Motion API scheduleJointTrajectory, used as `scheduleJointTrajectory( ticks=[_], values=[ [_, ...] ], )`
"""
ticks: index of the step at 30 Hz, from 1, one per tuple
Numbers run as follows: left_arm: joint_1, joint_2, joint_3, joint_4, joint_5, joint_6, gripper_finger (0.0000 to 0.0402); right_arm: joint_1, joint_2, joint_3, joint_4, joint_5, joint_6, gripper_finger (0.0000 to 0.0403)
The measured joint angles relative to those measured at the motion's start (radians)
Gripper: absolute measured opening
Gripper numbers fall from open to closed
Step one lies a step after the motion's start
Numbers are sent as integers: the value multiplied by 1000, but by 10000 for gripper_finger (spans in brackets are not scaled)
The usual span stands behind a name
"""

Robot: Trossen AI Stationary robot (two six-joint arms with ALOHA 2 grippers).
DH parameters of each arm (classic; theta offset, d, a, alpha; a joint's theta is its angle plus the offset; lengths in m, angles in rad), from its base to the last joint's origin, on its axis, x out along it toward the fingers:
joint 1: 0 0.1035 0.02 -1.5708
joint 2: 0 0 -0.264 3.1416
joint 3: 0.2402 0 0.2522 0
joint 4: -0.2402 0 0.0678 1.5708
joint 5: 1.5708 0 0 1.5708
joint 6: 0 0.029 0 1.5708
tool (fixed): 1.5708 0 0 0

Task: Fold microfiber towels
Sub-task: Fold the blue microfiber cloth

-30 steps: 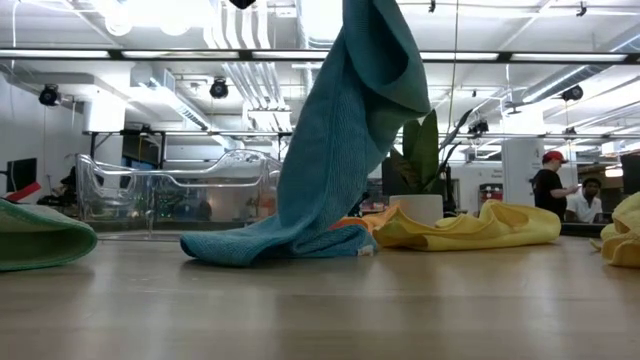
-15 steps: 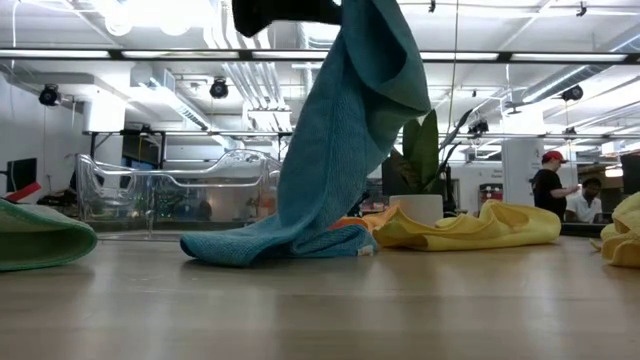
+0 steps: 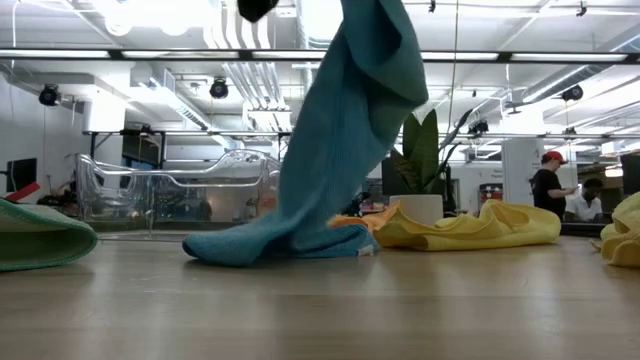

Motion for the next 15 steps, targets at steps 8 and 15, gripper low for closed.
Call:
scheduleJointTrajectory(
  ticks=[8,15],
  values=[
    [-66,-124,30,54,-85,221,0,0,-132,0,25,-2,-2,8],
    [-93,-228,26,253,-84,441,0,2,-242,0,221,-89,-26,8]
  ],
)
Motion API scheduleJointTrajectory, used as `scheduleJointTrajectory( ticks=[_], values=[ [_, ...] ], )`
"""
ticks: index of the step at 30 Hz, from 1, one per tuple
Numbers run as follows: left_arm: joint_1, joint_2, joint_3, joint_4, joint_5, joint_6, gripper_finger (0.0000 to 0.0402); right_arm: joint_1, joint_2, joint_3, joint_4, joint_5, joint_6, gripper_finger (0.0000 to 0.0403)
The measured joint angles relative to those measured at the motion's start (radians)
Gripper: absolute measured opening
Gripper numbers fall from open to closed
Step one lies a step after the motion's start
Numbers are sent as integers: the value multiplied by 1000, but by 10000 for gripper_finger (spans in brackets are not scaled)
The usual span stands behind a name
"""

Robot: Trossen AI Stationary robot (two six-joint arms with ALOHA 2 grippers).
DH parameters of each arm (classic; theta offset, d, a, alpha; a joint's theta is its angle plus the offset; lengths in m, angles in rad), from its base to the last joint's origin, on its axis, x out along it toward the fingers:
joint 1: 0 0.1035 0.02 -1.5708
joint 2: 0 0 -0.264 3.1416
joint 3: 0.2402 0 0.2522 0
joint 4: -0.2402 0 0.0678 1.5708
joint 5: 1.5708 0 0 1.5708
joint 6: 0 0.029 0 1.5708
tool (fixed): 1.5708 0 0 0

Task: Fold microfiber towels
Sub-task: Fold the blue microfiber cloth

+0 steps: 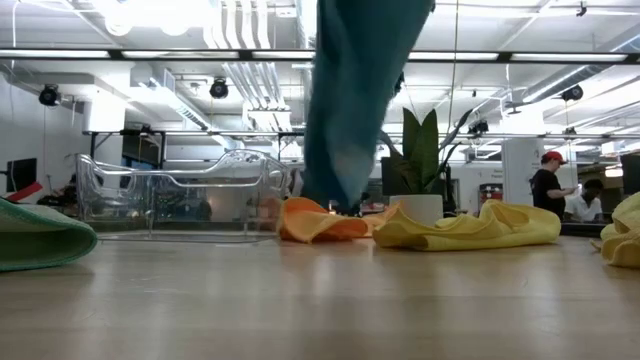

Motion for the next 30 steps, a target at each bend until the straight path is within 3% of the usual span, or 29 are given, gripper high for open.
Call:
scheduleJointTrajectory(
  ticks=[7,18,23,26,30],
  values=[
    [0,-45,-1,37,-22,50,0,0,-80,1,51,80,-7,8],
    [-1,-74,-5,1,-324,107,0,0,-75,0,-31,269,19,8],
    [-1,-73,-5,2,-502,165,0,0,-24,-1,-167,229,149,8],
    [-1,-72,-5,2,-513,164,0,0,0,2,-215,93,221,8],
    [-12,-71,-5,10,-425,154,0,5,18,5,-125,162,149,8]
  ],
)
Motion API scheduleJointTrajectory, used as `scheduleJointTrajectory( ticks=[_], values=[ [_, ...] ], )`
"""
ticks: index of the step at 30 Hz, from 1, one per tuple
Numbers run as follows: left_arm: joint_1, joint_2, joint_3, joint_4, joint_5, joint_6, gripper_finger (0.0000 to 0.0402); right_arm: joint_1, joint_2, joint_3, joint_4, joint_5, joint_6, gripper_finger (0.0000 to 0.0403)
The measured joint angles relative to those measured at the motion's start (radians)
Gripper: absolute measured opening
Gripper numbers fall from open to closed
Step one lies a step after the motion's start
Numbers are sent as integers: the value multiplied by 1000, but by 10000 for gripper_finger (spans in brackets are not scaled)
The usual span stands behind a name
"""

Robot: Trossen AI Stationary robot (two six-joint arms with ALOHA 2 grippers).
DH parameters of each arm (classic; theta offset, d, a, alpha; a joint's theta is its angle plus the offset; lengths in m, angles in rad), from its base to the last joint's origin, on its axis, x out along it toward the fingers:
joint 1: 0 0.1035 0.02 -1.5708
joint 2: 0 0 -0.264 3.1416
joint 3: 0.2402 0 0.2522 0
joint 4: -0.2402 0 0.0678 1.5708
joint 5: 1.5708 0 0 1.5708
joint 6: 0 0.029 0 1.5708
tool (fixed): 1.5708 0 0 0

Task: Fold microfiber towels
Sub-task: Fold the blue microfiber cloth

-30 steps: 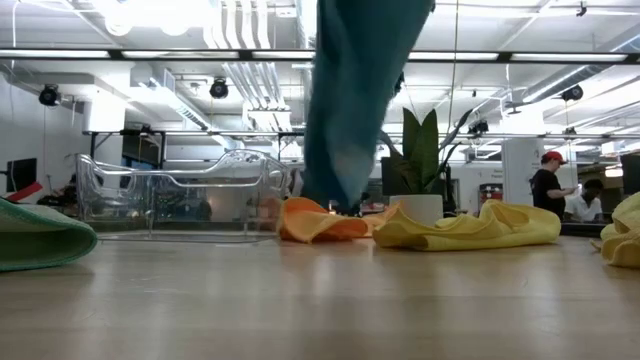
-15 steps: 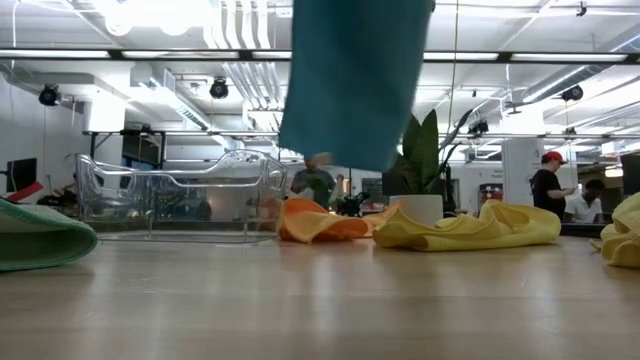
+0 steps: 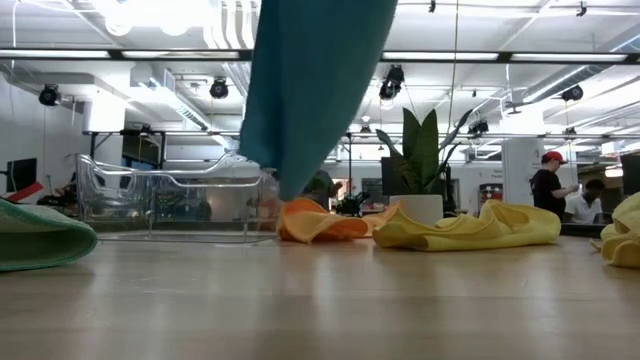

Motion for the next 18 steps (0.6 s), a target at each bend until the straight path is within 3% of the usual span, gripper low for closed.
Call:
scheduleJointTrajectory(
  ticks=[3,7,9,13,18],
  values=[
    [-17,0,0,23,61,0,0,0,-9,0,99,7,-87,8],
    [-42,-1,5,26,57,8,0,4,-41,1,207,-50,-161,8],
    [-44,-3,4,24,-1,19,0,4,-59,2,230,-66,-167,8],
    [-52,0,1,18,-225,53,0,4,-75,3,138,-25,-118,8],
    [-61,4,0,14,-217,63,0,-1,-54,1,56,6,-62,8]
  ],
)
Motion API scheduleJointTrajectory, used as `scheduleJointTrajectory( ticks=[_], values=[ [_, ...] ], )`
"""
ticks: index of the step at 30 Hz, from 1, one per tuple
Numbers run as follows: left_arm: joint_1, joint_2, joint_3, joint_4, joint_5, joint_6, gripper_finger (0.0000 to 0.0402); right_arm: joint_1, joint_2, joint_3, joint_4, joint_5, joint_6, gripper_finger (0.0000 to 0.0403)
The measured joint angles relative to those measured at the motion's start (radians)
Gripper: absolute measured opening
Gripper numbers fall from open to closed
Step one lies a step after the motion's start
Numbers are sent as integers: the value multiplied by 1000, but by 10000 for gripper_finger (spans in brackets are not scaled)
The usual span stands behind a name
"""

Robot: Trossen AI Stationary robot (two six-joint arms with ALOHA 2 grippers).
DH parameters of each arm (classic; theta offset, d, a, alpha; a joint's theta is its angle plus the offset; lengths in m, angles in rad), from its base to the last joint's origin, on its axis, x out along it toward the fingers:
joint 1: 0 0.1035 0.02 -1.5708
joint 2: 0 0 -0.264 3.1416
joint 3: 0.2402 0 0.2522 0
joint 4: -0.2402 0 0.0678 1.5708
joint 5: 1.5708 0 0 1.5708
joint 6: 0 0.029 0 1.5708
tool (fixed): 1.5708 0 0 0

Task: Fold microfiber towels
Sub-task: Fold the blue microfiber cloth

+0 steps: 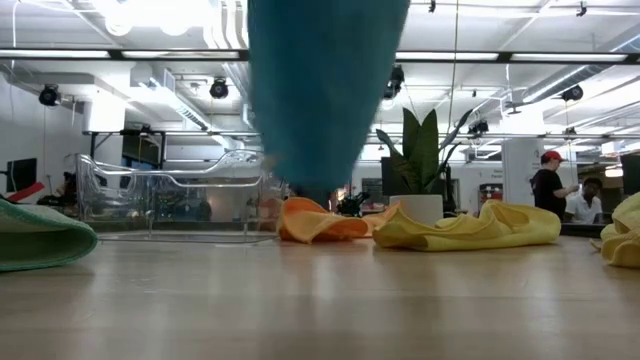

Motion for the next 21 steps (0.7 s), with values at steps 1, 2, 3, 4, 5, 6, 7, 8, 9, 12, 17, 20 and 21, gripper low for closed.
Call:
scheduleJointTrajectory(
  ticks=[1,2,3,4,5,6,7,8,9,12,17,20,21],
  values=[
    [0,-3,0,1,0,2,0,-2,6,0,0,13,0,8],
    [1,-7,0,2,0,7,0,-2,11,0,0,33,-10,8],
    [1,-10,0,2,0,13,0,-2,15,0,0,58,-25,8],
    [1,-12,0,2,-1,15,0,-2,19,0,0,86,-34,8],
    [2,-13,0,2,-1,15,0,-2,21,0,-7,107,-40,8],
    [2,-13,0,1,0,16,0,-2,21,0,-20,116,-38,8],
    [-3,-11,-2,-1,0,15,0,-1,21,0,-38,120,-22,8],
    [-13,-9,-6,-8,0,15,0,-1,21,0,-66,119,3,8],
    [-28,-7,-14,-22,0,15,0,1,20,0,-107,111,41,8],
    [-84,14,-46,-76,47,-23,0,8,16,0,-286,18,207,8],
    [-132,70,-102,-94,177,-184,0,17,65,-32,-446,-184,380,8],
    [-139,116,-108,-98,322,-314,0,19,111,-57,-447,-333,391,8],
    [-139,135,-109,-97,375,-361,0,19,126,-63,-444,-383,396,8]
  ],
)
